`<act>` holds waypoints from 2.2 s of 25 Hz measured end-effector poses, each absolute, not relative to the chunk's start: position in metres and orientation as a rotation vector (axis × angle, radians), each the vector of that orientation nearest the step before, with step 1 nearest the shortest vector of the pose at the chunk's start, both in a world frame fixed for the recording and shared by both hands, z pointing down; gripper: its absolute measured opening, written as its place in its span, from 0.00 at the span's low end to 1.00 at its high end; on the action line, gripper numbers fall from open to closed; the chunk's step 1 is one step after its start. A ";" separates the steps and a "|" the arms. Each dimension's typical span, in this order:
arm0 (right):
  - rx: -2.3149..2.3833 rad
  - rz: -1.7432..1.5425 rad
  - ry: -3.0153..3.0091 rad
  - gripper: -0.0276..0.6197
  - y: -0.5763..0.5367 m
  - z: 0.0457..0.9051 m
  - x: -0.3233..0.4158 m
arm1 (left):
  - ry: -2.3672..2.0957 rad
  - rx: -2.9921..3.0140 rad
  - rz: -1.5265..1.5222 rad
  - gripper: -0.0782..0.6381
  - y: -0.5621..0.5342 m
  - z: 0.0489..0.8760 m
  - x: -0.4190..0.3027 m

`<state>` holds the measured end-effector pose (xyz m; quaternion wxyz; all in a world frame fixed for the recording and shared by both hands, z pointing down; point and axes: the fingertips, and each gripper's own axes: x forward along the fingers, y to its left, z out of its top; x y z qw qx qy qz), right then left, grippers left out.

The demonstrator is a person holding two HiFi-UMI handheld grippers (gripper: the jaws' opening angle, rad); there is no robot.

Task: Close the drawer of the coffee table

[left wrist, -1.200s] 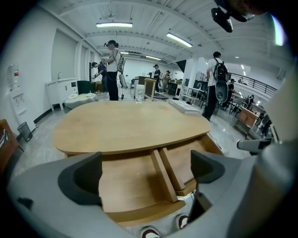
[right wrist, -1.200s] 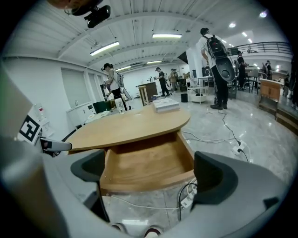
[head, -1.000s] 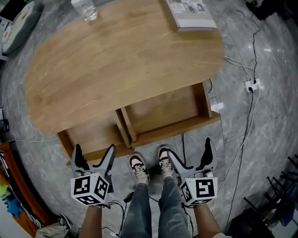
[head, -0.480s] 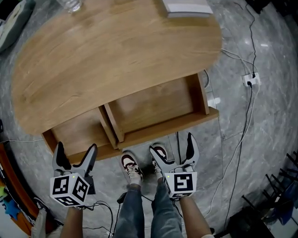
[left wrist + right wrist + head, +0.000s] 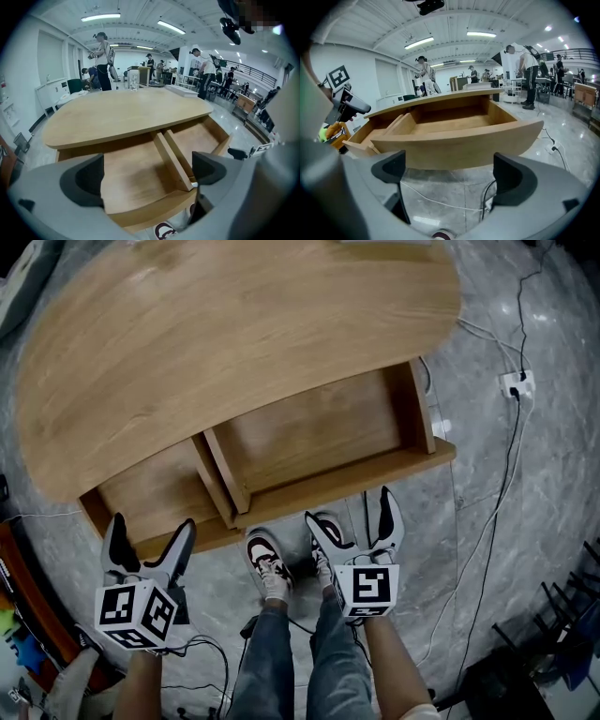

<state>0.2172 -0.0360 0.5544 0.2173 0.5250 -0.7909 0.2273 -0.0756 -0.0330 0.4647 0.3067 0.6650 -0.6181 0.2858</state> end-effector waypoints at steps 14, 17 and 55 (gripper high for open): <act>1.438 0.558 -2.258 0.95 -0.048 0.556 0.211 | -1.629 1.724 0.753 0.91 -0.021 0.476 -0.078; 1.425 0.555 -2.284 0.95 -0.049 0.556 0.209 | -1.633 1.724 0.758 0.91 -0.020 0.475 -0.081; 1.407 0.580 -2.274 0.94 -0.068 0.527 0.207 | -1.642 1.724 0.726 0.91 -0.017 0.475 -0.086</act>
